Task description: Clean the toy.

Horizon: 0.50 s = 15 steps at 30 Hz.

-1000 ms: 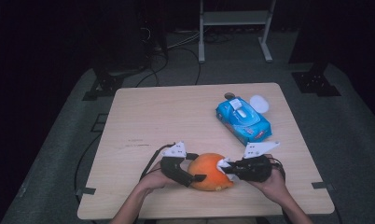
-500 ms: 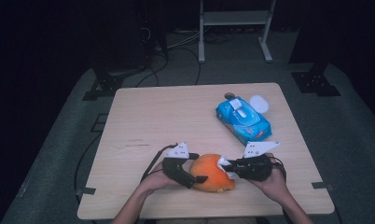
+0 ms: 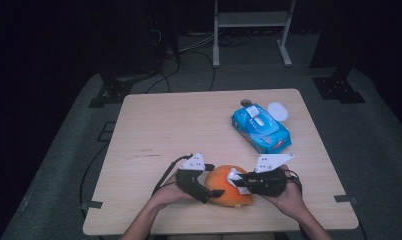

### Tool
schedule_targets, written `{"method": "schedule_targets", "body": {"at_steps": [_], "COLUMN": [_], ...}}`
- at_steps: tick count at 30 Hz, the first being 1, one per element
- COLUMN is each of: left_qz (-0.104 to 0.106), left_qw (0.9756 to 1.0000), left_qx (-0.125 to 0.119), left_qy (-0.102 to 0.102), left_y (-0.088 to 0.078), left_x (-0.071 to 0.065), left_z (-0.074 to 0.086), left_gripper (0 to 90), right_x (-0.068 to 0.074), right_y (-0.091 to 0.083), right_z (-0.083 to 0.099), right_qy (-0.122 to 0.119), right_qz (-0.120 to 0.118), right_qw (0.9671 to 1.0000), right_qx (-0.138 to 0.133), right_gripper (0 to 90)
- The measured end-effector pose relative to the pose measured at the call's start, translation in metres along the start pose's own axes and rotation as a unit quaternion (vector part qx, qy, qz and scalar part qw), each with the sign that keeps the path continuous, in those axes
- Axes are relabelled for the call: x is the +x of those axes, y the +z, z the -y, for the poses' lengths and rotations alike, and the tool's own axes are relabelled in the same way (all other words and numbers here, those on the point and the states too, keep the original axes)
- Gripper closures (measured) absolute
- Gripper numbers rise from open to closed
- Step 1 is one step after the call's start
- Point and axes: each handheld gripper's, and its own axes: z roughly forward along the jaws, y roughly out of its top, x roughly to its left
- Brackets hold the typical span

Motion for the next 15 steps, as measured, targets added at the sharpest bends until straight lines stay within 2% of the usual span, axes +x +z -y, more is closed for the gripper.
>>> {"method": "schedule_targets", "body": {"at_steps": [1, 4, 7, 8, 10, 15], "left_qz": [-0.002, -0.012, -0.017, -0.02, -0.018, -0.015], "left_qw": [1.0, 0.9996, 0.998, 0.9976, 0.9978, 0.9996], "left_qx": [0.001, 0.001, 0.008, 0.01, 0.009, -0.003], "left_qy": [0.008, 0.027, 0.06, 0.065, 0.064, 0.025], "left_y": [-0.001, -0.001, 0.003, 0.004, 0.003, 0.002], "left_x": [-0.001, -0.008, -0.018, -0.02, -0.018, -0.007], "left_z": [-0.001, -0.008, -0.015, -0.016, -0.014, -0.007], "left_gripper": [13.1, 21.3, 21.9, 21.4, 19.6, 8.4], "right_x": [0.001, 0.007, 0.015, 0.018, 0.016, 0.0], "right_y": [0.0, 0.004, 0.01, 0.012, 0.01, -0.001], "right_z": [0.0, -0.005, -0.012, -0.015, -0.016, -0.006], "right_qy": [-0.001, -0.007, -0.022, -0.031, -0.032, -0.005], "right_qz": [0.001, -0.005, -0.018, -0.016, -0.011, 0.004], "right_qw": [1.0, 1.0, 0.9996, 0.9994, 0.9994, 1.0], "right_qx": [0.001, 0.0, -0.004, 0.001, 0.004, -0.002], "right_gripper": [80.3, 80.3, 80.3, 80.3, 80.4, 80.3]}}
